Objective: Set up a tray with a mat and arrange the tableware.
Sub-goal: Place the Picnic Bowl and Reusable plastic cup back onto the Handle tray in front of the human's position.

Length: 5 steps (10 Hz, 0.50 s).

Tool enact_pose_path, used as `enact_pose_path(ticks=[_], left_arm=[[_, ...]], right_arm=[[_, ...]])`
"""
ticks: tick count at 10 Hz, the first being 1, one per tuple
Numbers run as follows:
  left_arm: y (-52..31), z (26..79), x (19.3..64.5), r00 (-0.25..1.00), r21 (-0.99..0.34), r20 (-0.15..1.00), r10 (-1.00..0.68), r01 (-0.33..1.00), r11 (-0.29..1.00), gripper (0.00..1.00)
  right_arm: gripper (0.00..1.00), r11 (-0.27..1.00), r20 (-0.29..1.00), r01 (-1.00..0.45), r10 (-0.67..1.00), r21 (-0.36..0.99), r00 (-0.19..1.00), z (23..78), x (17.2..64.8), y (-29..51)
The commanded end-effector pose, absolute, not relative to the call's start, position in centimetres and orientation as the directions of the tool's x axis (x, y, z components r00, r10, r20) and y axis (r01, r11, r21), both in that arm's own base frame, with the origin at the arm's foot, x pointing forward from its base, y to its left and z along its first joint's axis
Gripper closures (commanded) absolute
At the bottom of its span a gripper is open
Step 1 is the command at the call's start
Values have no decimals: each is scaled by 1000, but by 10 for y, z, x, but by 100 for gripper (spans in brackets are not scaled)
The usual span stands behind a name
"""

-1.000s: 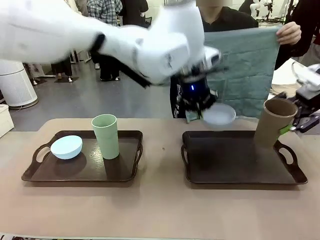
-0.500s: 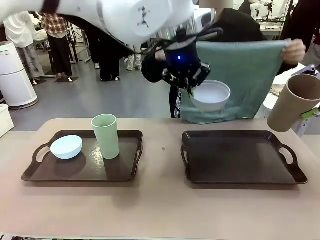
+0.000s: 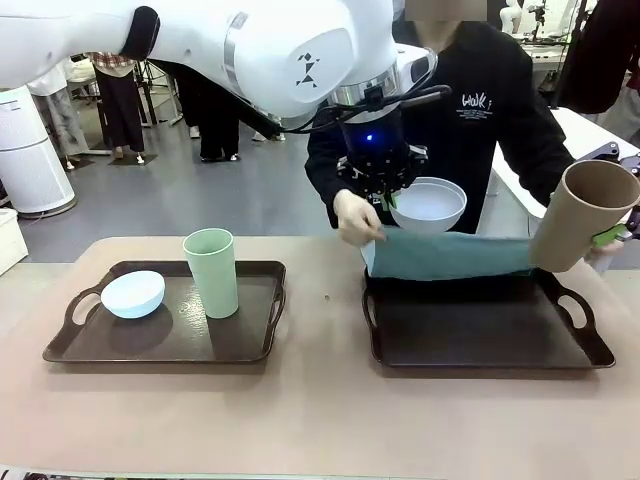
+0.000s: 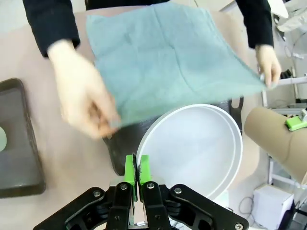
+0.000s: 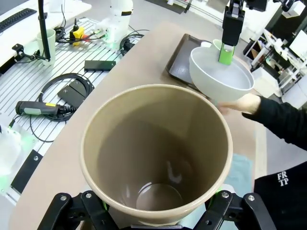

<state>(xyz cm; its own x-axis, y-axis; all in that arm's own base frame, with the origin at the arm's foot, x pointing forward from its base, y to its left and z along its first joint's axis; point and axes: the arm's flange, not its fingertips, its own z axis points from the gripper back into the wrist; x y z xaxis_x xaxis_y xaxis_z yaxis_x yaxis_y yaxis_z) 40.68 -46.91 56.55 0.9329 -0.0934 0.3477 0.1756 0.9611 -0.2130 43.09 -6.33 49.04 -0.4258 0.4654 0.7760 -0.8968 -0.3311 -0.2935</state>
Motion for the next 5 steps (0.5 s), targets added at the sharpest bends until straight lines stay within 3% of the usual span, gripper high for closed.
enact_pose_path(ticks=[1,5], left_arm=[[-467,569,403,932,-210,350,-89,171,963,100],[-467,569,403,932,-210,350,-89,171,963,100]], right_arm=[[90,-336,770,-894,469,-297,-432,495,434,-63],[90,-336,770,-894,469,-297,-432,495,434,-63]])
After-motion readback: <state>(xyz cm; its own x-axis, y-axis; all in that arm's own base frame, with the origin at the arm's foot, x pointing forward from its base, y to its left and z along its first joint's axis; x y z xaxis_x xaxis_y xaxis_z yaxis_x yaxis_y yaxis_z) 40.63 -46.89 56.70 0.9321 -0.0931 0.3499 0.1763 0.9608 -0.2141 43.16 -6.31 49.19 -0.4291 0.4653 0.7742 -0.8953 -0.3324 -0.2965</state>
